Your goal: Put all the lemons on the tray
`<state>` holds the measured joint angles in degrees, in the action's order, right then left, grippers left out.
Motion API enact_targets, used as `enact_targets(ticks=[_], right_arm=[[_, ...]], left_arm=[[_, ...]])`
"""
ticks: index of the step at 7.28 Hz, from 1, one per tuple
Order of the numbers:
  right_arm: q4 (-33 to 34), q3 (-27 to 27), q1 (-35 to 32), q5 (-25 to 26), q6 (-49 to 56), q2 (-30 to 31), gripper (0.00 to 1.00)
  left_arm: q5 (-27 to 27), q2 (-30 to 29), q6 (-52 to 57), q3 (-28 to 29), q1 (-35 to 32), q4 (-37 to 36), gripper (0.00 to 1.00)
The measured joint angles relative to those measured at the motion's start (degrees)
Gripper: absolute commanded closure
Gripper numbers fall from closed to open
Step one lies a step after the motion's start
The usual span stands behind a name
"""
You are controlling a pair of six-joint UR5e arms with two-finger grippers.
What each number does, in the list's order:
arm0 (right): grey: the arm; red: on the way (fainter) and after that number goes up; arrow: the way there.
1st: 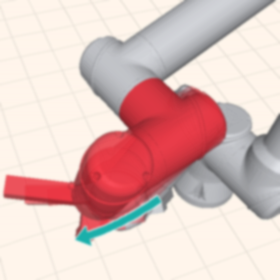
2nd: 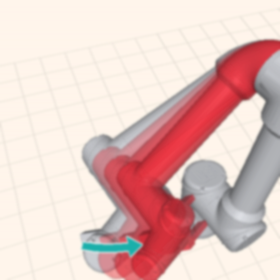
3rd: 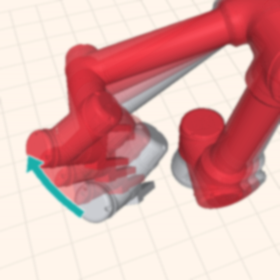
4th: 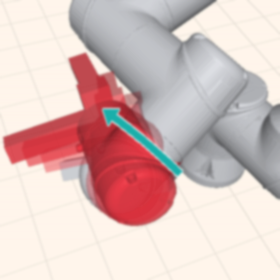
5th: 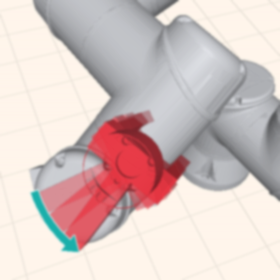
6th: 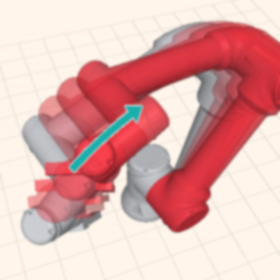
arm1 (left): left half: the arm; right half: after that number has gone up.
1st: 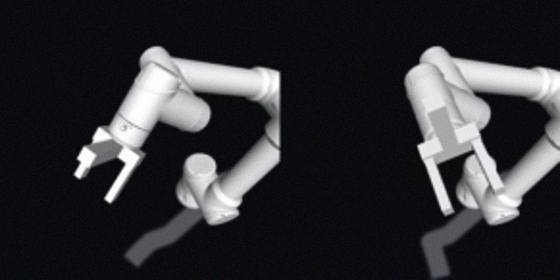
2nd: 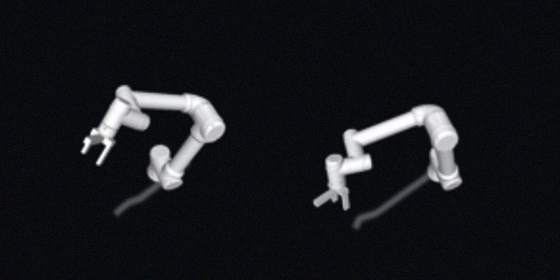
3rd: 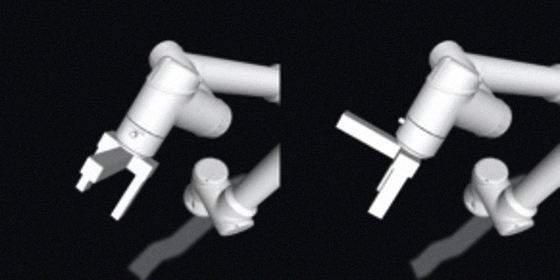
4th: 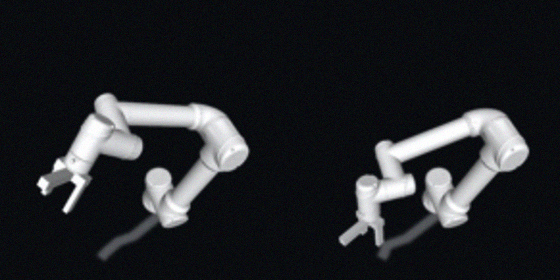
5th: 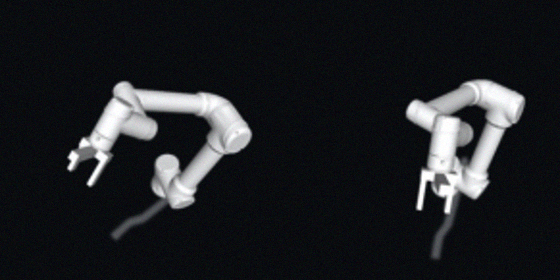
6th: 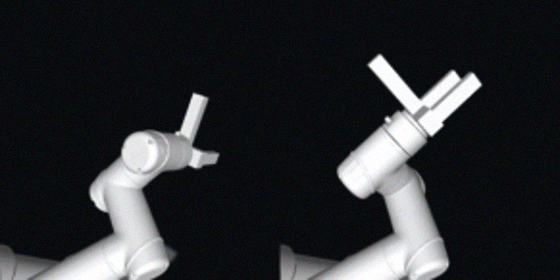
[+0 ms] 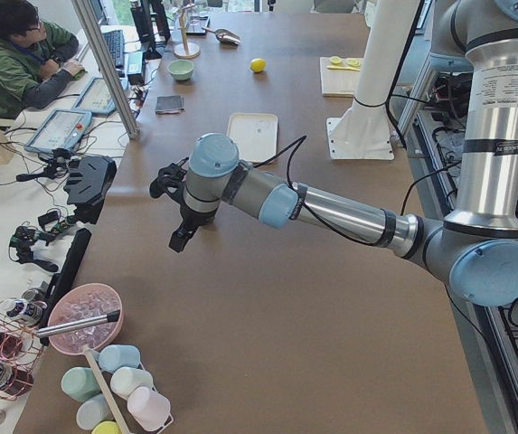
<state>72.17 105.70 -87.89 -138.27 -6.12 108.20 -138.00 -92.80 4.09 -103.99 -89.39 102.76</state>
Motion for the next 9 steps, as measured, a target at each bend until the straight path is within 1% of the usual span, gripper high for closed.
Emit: enact_targets(ticks=[1,2,3,4,5,6,8,9], right_arm=[[0.0,0.0,0.1,-0.1,0.0,-0.2,0.0],[-0.1,0.1,0.5,-0.1,-0.1,-0.6,0.0],[0.0,0.2,1.5,0.0,-0.4,-1.4,0.0],[0.0,0.2,2.9,0.3,-2.3,-2.6,0.0],[-0.1,0.2,5.1,0.9,-6.5,-4.3,0.0],[-0.1,0.3,8.2,2.3,-11.8,-6.1,0.0],[-0.2,0.6,14.2,5.7,-21.8,-9.3,0.0],[-0.2,0.9,16.2,7.1,-25.4,-10.1,0.0]], left_arm=[[-0.7,-1.1,-2.2,0.3,1.9,1.3,0.02],[-0.8,-1.6,-4.8,0.9,4.1,4.0,0.02],[-0.7,-2.1,-6.9,2.1,7.8,7.5,0.02],[-0.5,-2.9,-9.6,3.5,12.2,10.0,0.02],[0.7,-3.6,-13.5,4.8,15.7,11.8,0.02],[3.6,-4.2,-16.8,6.0,19.0,13.3,0.02],[9.3,-7.7,-23.3,9.8,25.1,14.5,0.02],[11.1,-10.0,-26.3,13.2,27.9,16.6,0.02]])
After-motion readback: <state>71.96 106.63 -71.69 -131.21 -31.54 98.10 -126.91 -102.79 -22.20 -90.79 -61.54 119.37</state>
